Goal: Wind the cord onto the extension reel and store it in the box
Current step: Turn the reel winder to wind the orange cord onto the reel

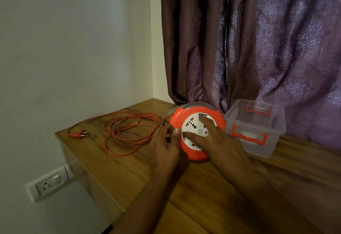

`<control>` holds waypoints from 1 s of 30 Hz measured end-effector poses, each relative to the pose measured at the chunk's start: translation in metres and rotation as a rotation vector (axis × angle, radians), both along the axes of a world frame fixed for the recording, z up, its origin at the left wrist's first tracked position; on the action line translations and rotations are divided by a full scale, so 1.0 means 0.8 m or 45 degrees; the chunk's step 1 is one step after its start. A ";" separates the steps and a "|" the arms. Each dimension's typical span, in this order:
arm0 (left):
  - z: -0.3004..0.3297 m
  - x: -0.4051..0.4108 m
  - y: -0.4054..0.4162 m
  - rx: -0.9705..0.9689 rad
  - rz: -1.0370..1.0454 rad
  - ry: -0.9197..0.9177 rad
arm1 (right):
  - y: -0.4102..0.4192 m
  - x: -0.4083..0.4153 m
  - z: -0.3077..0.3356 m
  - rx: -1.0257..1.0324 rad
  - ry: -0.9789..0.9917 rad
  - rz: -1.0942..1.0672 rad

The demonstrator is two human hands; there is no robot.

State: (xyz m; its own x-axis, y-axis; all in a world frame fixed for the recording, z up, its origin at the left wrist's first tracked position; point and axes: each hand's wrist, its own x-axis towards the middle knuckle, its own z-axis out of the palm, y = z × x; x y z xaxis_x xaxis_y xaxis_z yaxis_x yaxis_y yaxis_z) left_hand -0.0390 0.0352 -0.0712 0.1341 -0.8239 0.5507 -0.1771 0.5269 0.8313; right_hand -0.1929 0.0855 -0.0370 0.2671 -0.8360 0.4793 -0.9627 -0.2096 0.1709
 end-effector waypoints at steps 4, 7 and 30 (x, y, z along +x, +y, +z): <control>0.000 -0.001 0.001 0.017 -0.013 0.026 | 0.000 0.001 -0.005 -0.053 -0.122 -0.074; -0.002 -0.002 -0.001 0.000 0.009 -0.010 | 0.001 0.005 -0.003 -0.108 -0.211 -0.122; -0.007 0.002 -0.010 -0.028 0.089 0.007 | 0.004 0.003 0.005 0.009 -0.051 0.081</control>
